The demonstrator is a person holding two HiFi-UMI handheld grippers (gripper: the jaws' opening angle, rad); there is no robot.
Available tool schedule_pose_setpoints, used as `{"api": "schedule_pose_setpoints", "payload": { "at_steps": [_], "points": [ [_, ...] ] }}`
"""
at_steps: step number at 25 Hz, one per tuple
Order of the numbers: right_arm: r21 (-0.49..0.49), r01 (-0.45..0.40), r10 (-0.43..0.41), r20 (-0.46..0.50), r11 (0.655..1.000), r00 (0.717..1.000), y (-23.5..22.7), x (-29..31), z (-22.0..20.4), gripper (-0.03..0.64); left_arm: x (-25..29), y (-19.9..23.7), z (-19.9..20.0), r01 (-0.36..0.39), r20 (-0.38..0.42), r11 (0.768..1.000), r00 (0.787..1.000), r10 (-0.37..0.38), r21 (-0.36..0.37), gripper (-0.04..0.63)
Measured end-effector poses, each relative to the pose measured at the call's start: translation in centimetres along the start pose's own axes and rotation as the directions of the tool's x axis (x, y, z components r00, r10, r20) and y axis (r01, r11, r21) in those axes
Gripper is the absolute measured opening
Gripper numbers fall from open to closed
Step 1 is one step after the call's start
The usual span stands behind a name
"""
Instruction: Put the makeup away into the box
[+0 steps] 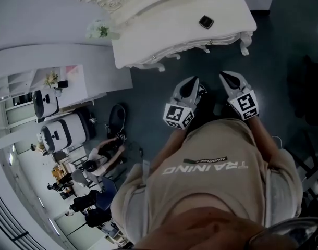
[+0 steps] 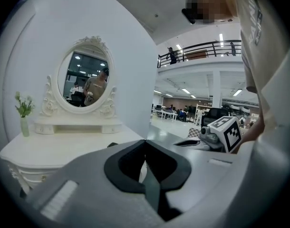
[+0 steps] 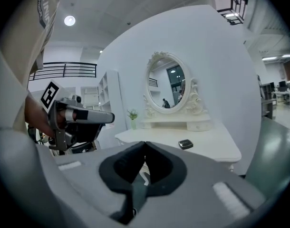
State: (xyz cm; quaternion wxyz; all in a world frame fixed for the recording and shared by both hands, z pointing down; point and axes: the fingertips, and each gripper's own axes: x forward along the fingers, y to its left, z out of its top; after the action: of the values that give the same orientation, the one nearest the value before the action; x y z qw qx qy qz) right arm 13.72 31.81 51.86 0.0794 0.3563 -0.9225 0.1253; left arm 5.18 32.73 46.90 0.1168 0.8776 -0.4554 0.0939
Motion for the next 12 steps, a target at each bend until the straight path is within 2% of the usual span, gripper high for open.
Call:
{"api": "schedule_pose_setpoints", "payload": {
  "at_steps": [8, 12],
  "points": [
    [-0.001, 0.072, -0.072, -0.008, 0.997, 0.997, -2.0, 1.4, 0.7, 0.003, 3.5, 1.6, 0.2, 0.09, -0.002, 0.996, 0.996, -0.09, -0.005, 0.008],
    [-0.015, 0.071, -0.071, -0.011, 0.997, 0.997, -1.6, 3.4, 1.9, 0.003, 5.2, 4.0, 1.3, 0.11, 0.025, 0.994, 0.994, -0.11, -0.005, 0.008]
  ]
}}
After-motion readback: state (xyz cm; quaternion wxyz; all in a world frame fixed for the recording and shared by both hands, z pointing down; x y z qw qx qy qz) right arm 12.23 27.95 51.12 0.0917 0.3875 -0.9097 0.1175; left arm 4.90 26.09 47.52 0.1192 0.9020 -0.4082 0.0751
